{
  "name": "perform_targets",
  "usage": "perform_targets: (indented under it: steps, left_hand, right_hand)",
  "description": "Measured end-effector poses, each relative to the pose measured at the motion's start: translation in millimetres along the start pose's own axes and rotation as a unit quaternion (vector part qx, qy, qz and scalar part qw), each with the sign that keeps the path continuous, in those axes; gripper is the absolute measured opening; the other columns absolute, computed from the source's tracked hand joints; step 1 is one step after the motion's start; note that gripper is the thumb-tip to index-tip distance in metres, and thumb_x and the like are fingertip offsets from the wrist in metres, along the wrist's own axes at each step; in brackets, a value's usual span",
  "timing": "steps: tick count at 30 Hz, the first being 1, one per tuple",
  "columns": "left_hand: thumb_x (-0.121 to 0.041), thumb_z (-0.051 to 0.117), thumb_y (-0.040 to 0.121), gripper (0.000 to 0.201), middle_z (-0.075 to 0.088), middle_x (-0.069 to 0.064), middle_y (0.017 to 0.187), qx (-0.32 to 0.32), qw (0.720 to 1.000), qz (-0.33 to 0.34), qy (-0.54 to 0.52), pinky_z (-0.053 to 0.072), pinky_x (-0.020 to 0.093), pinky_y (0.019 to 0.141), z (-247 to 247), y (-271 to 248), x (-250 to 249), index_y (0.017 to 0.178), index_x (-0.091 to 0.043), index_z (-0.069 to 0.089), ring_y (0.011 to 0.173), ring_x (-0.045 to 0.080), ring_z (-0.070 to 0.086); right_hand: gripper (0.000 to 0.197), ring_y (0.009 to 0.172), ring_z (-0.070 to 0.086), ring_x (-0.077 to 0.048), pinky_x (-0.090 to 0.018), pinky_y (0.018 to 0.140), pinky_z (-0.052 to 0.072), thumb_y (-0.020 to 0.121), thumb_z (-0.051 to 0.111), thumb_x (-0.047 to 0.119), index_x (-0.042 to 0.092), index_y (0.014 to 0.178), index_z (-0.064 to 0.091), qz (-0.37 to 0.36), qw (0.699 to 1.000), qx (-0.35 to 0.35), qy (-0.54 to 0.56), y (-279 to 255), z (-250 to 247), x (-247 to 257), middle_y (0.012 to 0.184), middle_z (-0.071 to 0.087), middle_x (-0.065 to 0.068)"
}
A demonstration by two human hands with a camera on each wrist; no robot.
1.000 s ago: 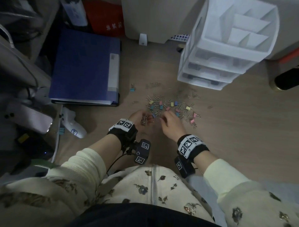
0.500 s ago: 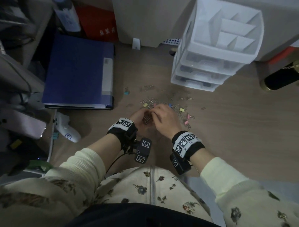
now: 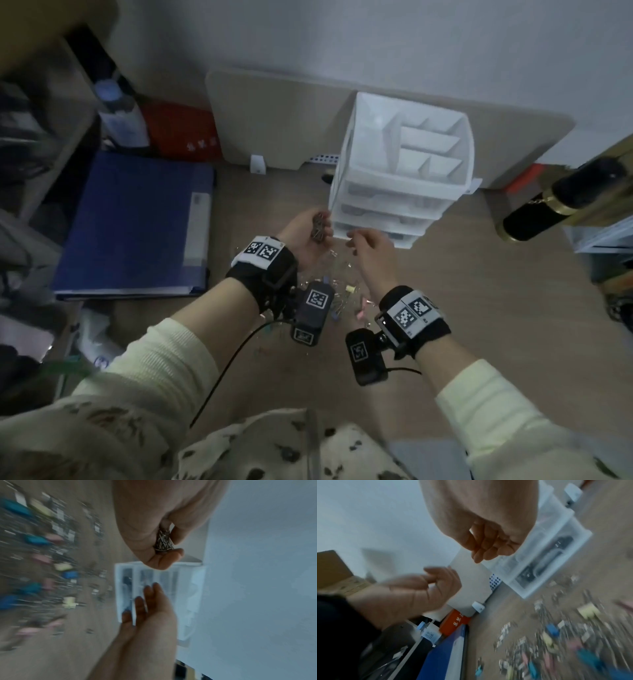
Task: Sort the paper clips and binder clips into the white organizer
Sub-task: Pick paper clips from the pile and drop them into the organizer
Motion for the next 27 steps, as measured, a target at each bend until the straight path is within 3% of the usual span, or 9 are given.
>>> perform_targets:
  steps: [3,6,10,15,19,21,22,25,27]
  left_hand:
    - [-0.016,0.036,0.099,0.029,0.046,-0.001,0.058,0.043,0.997,0.058,-0.001,0.039,0.015,0.04,62.0,-3.1,-39.0,0.074,-0.012,0.051,0.045,0.008,0.044]
    - [-0.017,0.034,0.099,0.031,0.044,0.0,0.063,0.065,0.994,0.087,-0.021,0.042,0.017,0.046,113.3,0.8,-69.2,0.074,-0.012,0.05,0.049,0.01,0.048]
    - [-0.023,0.032,0.1,0.031,0.039,0.002,0.064,0.035,0.994,0.103,-0.014,0.036,0.021,0.058,148.7,19.9,-89.8,0.073,-0.011,0.042,0.058,0.014,0.041]
    - [-0.011,0.028,0.1,0.036,0.043,-0.007,0.05,0.014,0.993,0.116,0.023,0.027,0.016,0.05,151.3,53.0,-96.4,0.065,-0.018,0.03,0.046,0.004,0.037]
    - [-0.027,0.032,0.1,0.025,0.047,0.0,0.083,0.028,0.995,0.094,0.015,0.037,0.02,0.052,149.1,48.4,-91.5,0.086,-0.015,0.049,0.062,0.01,0.039]
    - [-0.026,0.035,0.098,0.025,0.054,0.004,0.105,0.051,0.993,0.107,0.022,0.04,0.021,0.056,143.1,39.5,-94.2,0.107,-0.014,0.055,0.068,0.011,0.043]
    - [-0.024,0.038,0.096,0.022,0.054,0.005,0.108,0.063,0.992,0.107,0.02,0.041,0.023,0.061,135.9,36.5,-94.9,0.107,-0.015,0.055,0.073,0.012,0.048]
    - [-0.022,0.042,0.093,0.017,0.066,0.001,0.088,0.102,0.99,0.088,0.04,0.046,0.026,0.067,106.0,24.7,-85.2,0.093,-0.015,0.057,0.077,0.015,0.061]
    - [-0.023,0.041,0.094,0.02,0.066,-0.004,0.077,0.076,0.992,0.084,0.059,0.044,0.026,0.065,75.4,17.3,-75.9,0.09,-0.017,0.06,0.071,0.012,0.061]
  right_hand:
    - [0.016,0.077,0.059,-0.01,-0.026,0.071,0.048,0.094,0.05,0.015,0.015,0.093,0.066,0.001,1.0,0.005,0.019,15.2,-14.6,15.7,0.08,0.065,0.006]
    - [0.018,0.074,0.057,-0.013,-0.029,0.07,0.047,0.095,0.047,0.008,0.011,0.092,0.064,0.028,0.991,-0.012,0.13,34.9,-34.2,35.8,0.078,0.062,0.0]
    - [0.016,0.089,0.058,-0.017,-0.034,0.082,0.049,0.097,0.042,0.008,0.01,0.102,0.058,0.017,0.978,-0.016,0.209,70.9,-58.3,68.8,0.094,0.063,-0.004]
    - [0.028,0.108,0.058,-0.02,-0.028,0.088,0.048,0.099,0.041,0.012,0.007,0.124,0.05,0.038,0.968,0.0,0.247,102.6,-56.6,72.3,0.117,0.06,-0.007]
    - [0.028,0.108,0.058,-0.02,-0.03,0.089,0.047,0.096,0.044,0.01,0.008,0.123,0.051,0.044,0.978,0.024,0.2,107.0,-45.3,63.2,0.119,0.059,-0.008]
    - [0.023,0.096,0.059,-0.015,-0.027,0.082,0.049,0.095,0.045,0.007,0.01,0.114,0.056,0.027,0.986,0.028,0.163,101.0,-42.5,62.2,0.108,0.061,-0.003]
    - [0.02,0.09,0.059,-0.013,-0.026,0.076,0.049,0.094,0.046,0.007,0.011,0.109,0.059,0.017,0.988,0.029,0.149,95.7,-41.6,61.6,0.101,0.062,0.0]
    - [0.017,0.073,0.057,-0.009,-0.02,0.063,0.046,0.093,0.048,0.006,0.013,0.095,0.063,-0.011,0.993,0.047,0.104,74.9,-34.3,54.7,0.084,0.063,0.002]
    - [0.017,0.067,0.057,-0.005,-0.012,0.057,0.044,0.093,0.048,0.003,0.009,0.095,0.063,-0.012,0.994,0.075,0.078,57.4,-22.5,42.4,0.081,0.063,0.001]
Point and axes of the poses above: each hand's wrist, its own y-axis towards the middle knuckle, its own z-axis out of the palm, x = y × z, the point moved 7 cm from there along y, towards the middle knuckle
